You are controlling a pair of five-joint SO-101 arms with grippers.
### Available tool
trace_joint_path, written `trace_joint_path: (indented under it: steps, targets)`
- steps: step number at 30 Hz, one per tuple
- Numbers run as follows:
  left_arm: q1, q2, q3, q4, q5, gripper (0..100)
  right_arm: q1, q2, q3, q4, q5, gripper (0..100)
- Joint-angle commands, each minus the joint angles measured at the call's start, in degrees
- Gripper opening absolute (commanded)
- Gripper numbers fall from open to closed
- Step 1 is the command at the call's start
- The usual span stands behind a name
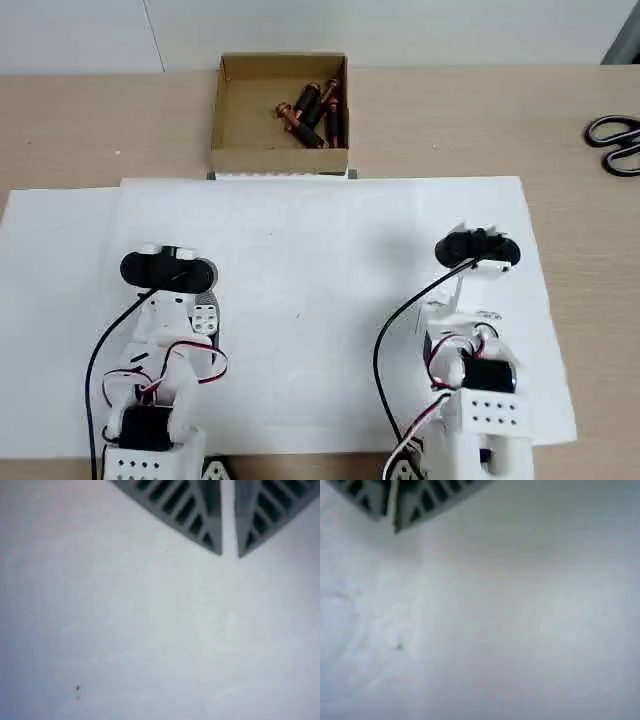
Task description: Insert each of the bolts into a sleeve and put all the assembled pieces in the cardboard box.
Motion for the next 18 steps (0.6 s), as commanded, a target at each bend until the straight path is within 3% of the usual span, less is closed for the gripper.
trace_joint_path:
  steps: [1, 5, 10, 18]
  targets:
    - [0.1, -0.5, -0.3, -1.4, 0.4, 1, 0.0, -7.4, 3.1, -3.4, 0.5, 0.3]
    - [0.1, -0.5, -0.3, -1.4, 0.4, 1, 0.0, -21.1, 10.0, -2.2, 1.5, 0.2]
    - [0.1, -0.5, -0.3, -1.4, 0.4, 1, 0.0, -38.3, 13.3, 9.5, 2.8, 0.2]
    - [0.1, -0.5, -0.3, -1.4, 0.4, 1, -0.6, -36.0, 12.8, 9.1, 2.9, 0.2]
